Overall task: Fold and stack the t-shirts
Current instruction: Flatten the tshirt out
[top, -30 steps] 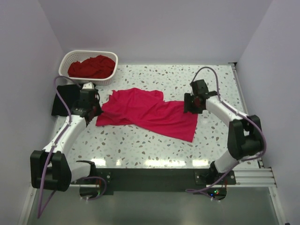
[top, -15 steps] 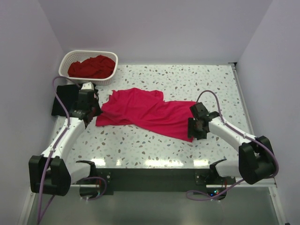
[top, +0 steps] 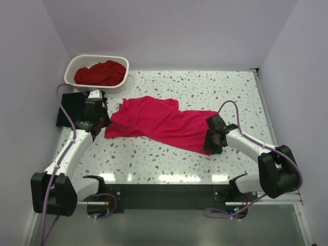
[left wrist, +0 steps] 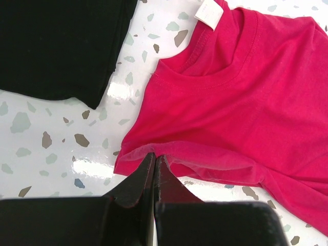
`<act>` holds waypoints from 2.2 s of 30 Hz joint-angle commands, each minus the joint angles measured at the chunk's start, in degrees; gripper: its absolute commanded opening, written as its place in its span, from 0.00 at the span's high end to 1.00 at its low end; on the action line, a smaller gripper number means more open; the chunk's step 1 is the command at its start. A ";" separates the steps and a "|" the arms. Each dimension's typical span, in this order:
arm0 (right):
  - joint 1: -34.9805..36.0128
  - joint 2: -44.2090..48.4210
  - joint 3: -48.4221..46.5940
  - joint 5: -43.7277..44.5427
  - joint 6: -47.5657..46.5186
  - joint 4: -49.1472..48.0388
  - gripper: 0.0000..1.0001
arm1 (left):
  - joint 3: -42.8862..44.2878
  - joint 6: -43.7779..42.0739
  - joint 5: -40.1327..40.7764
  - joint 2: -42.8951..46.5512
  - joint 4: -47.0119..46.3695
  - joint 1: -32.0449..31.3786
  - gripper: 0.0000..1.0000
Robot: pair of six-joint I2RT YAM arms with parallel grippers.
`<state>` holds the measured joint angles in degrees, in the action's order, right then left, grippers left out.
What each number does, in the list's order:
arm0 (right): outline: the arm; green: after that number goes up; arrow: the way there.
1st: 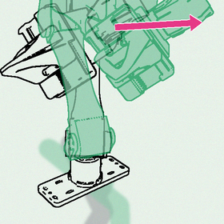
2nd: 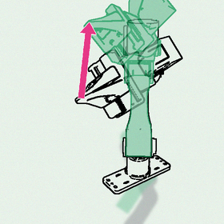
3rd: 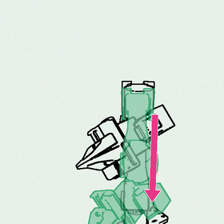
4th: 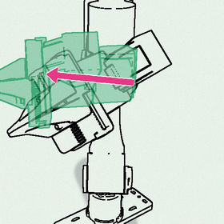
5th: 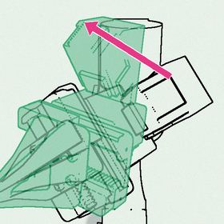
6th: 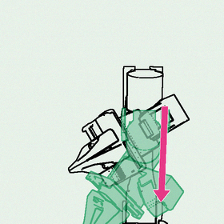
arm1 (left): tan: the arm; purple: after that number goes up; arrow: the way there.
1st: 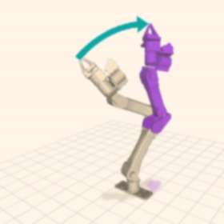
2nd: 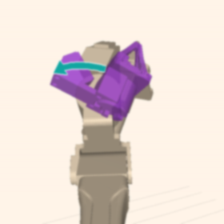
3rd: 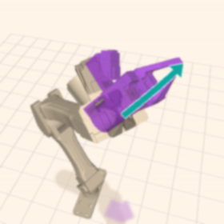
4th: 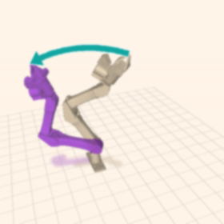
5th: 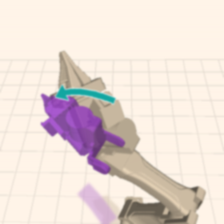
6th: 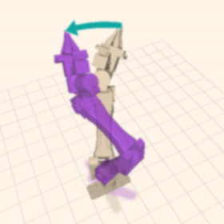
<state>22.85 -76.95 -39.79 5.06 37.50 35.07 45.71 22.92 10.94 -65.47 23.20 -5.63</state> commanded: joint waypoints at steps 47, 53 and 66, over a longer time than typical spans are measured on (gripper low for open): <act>-15.91 6.79 -76.06 11.46 -21.84 19.87 1.00 | 69.16 -5.33 11.11 -0.82 10.29 0.44 1.00; -15.73 17.70 -79.03 12.25 -29.31 18.90 1.00 | 69.60 -9.90 10.86 11.68 7.48 0.44 1.00; -15.82 16.31 -80.90 7.08 -36.26 22.85 1.00 | 68.74 -13.34 0.77 4.57 6.42 0.44 1.00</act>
<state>7.60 -56.10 -124.49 10.50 5.30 55.61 120.14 12.36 12.19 -54.59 30.63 -5.67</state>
